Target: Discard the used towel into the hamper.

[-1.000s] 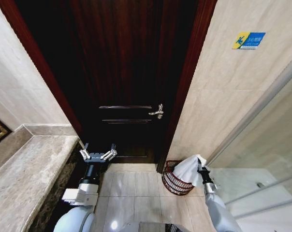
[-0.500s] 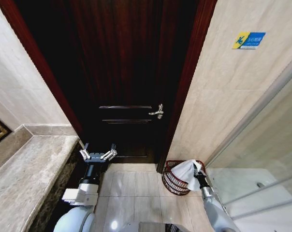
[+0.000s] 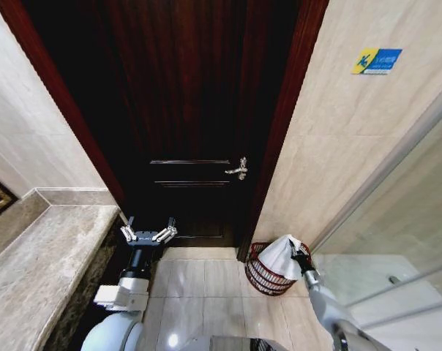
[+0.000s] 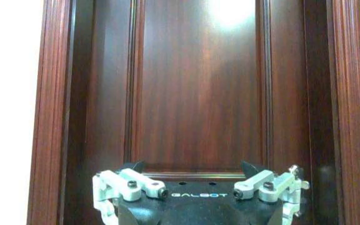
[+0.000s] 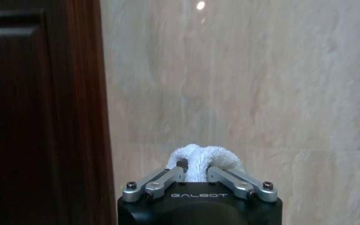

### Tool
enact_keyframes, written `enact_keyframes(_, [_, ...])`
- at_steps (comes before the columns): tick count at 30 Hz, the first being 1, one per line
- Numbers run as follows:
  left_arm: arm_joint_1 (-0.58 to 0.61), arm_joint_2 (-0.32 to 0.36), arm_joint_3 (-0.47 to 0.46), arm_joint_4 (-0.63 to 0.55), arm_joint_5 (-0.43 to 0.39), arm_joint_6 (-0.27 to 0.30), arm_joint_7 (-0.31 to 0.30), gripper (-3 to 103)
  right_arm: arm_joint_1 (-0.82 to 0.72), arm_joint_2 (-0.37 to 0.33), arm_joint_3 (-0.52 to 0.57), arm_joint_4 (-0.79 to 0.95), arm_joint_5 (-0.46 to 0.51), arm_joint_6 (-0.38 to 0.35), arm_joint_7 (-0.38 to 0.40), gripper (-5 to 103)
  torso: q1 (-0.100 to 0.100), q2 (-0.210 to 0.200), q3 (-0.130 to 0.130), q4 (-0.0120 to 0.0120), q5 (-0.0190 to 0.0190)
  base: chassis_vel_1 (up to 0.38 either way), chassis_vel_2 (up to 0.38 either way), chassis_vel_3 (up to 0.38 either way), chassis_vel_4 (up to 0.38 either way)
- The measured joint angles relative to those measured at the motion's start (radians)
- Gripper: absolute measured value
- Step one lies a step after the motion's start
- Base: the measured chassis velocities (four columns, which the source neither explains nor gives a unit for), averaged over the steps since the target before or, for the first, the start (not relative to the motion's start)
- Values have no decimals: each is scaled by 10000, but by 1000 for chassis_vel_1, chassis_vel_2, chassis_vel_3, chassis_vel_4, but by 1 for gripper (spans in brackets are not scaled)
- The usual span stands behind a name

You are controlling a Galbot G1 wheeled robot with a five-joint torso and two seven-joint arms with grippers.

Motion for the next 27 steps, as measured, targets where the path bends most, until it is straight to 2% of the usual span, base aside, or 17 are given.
enact_keyframes(8, [0, 0, 0, 0, 0, 0, 0, 100, 128, -136, 156, -229, -766, 0, 271, 3, 0, 0, 0, -1, 2, 0, 0, 0, 0])
enact_keyframes(16, [0, 0, 0, 0, 0, 0, 0, 100, 177, -123, 218, -353, -1564, -2, 904, 3, -2, 0, 0, -2, 1, 0, 0, 0, 0])
enact_keyframes(22, [0, 0, 0, 0, 0, 0, 0, 100, 267, 16, 229, -332, -1940, -668, 1638, 3, -2, 0, 0, -1, 1, 0, 0, 0, 0])
enact_keyframes(27, [0, 0, 0, 0, 0, 0, 0, 100, 389, 159, 185, -344, -1652, -1311, 1996, 3, -2, 0, 0, -1, 3, 0, 0, 0, 0])
